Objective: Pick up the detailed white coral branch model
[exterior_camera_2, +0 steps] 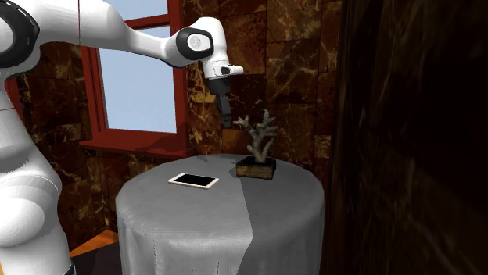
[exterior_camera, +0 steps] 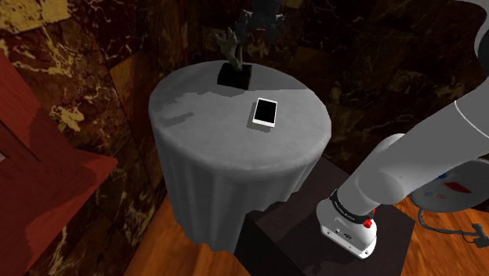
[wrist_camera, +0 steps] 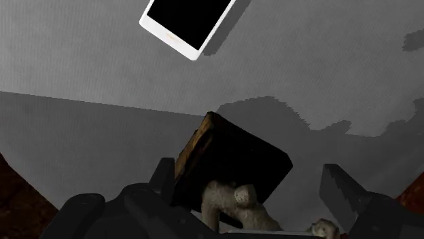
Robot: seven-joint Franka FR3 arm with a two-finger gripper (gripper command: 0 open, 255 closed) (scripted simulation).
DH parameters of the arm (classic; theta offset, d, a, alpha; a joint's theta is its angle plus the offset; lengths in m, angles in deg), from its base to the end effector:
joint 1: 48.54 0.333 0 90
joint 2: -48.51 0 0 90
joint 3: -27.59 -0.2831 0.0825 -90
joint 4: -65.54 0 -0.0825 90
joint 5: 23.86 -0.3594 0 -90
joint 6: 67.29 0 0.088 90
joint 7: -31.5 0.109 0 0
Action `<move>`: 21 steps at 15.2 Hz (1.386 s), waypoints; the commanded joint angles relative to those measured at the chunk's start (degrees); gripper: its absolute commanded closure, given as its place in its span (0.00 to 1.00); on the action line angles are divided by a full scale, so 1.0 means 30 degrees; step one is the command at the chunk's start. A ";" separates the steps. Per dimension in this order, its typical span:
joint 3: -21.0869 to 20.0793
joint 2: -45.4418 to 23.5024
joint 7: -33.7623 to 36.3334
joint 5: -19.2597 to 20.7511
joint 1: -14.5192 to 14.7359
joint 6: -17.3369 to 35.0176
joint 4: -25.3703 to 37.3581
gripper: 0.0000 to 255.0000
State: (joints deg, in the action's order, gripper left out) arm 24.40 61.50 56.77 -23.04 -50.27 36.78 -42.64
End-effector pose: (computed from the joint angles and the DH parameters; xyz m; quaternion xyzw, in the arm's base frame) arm 0.4858 0.0136 0.5828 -0.9757 0.2047 -0.0782 0.0049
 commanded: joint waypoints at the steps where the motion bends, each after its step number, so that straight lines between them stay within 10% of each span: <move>1: -0.0076 -0.1324 0.0672 -0.0024 -0.0059 0.0049 0.1713 0.00; 7: -0.0083 -0.4739 0.2217 0.0010 -0.0227 0.0032 0.6321 0.00; 16: -0.0147 -0.4355 0.2225 -0.0010 -0.0312 0.2085 0.3885 0.00; 17: -0.0183 -0.4100 0.2263 0.0000 -0.0277 0.2640 0.3090 1.00; 21: -0.0151 -0.4058 0.2219 -0.0071 -0.0298 0.2780 0.2909 1.00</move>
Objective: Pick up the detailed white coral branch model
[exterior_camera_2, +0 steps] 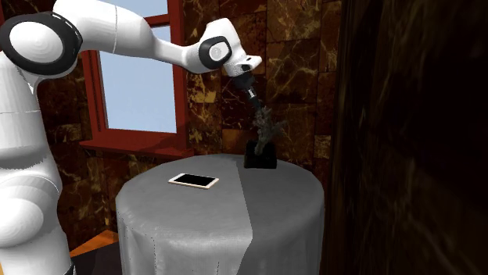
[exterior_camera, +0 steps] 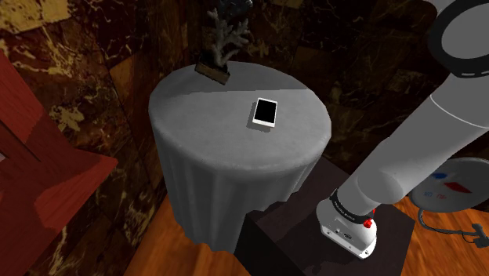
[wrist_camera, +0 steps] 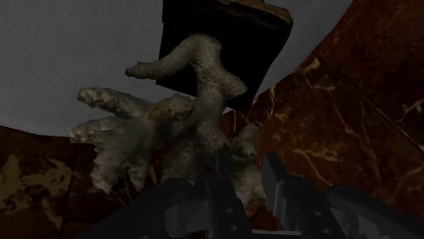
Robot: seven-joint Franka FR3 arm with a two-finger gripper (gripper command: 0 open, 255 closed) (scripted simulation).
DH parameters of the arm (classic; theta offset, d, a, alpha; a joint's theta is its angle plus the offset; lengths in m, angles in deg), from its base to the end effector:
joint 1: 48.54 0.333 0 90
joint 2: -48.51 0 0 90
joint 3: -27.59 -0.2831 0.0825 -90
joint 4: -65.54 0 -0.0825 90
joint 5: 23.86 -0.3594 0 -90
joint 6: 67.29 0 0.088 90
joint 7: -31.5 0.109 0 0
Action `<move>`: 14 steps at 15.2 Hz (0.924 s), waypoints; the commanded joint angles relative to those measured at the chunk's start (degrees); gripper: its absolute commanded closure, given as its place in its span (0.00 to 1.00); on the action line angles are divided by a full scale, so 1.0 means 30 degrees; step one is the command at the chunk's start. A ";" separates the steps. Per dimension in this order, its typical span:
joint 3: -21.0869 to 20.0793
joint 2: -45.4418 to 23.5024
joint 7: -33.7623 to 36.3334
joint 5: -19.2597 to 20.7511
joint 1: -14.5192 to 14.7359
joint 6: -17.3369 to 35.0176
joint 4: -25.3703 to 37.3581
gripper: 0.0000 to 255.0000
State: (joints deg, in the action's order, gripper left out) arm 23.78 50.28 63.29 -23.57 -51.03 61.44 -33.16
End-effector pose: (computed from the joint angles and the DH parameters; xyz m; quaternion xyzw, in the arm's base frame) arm 0.5725 0.0136 0.6107 -0.9283 0.2515 -0.2635 0.0749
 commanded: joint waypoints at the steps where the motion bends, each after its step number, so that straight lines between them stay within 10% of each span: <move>1: 0.0154 -0.0115 -0.0214 -0.0010 -0.0128 -0.5889 -0.0007 1.00; 4: 0.0613 0.0815 -0.1325 -0.0651 -0.0498 -0.5329 -0.1460 1.00; 14: 0.0022 -0.1106 0.0045 0.0198 -0.0066 -0.8590 0.3669 1.00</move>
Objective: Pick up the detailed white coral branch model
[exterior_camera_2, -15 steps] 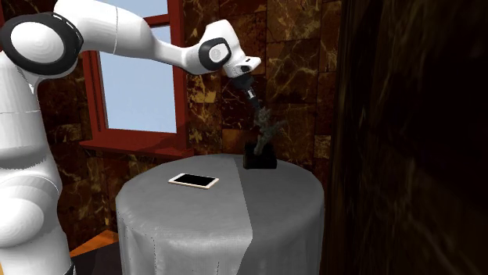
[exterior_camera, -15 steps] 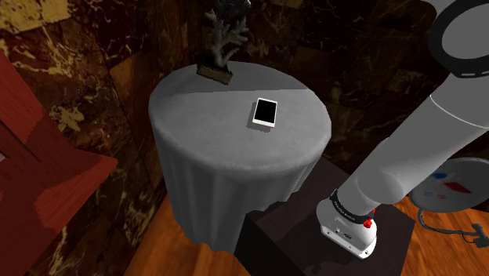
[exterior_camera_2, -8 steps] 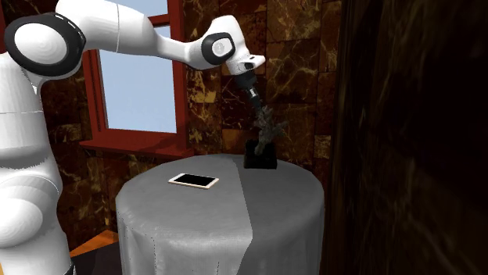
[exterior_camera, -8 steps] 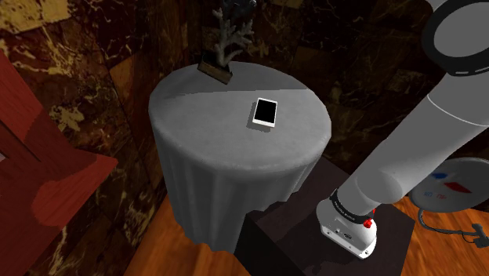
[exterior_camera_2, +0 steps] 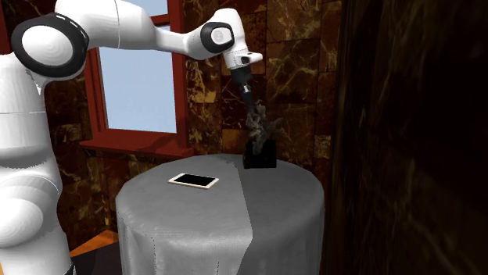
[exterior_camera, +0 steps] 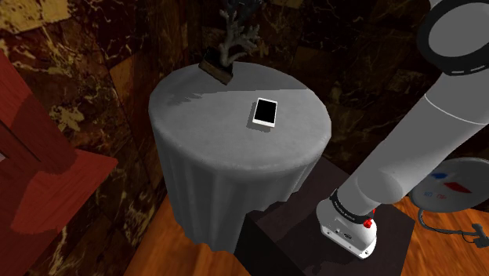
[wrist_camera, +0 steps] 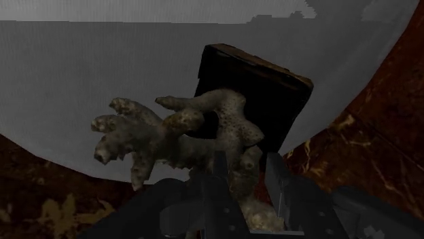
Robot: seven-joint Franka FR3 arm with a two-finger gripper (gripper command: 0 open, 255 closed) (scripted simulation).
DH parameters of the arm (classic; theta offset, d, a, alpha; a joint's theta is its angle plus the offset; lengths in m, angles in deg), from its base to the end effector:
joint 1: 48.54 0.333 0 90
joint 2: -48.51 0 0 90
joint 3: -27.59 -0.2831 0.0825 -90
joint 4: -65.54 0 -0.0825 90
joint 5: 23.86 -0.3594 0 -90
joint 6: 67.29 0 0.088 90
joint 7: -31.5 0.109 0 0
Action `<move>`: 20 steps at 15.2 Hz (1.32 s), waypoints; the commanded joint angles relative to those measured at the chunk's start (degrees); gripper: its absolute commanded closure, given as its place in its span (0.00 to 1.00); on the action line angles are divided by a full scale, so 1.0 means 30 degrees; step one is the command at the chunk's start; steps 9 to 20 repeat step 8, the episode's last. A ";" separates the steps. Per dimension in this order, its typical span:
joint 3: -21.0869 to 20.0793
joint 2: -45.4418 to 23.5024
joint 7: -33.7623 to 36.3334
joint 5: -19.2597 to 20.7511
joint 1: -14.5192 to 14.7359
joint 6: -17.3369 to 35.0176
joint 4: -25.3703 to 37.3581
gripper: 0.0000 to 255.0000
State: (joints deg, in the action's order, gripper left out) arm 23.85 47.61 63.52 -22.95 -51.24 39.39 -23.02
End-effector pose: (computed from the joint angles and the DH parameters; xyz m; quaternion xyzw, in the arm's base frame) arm 0.5618 0.0086 0.6226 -0.9531 0.2631 -0.1456 0.0355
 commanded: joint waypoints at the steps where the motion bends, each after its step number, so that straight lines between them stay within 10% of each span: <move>1: -0.0004 -0.0300 -0.0031 -0.0005 0.0004 -0.1523 0.0654 1.00; 20: -0.0018 -0.0823 -0.0025 0.0033 0.0025 -0.3033 0.2686 1.00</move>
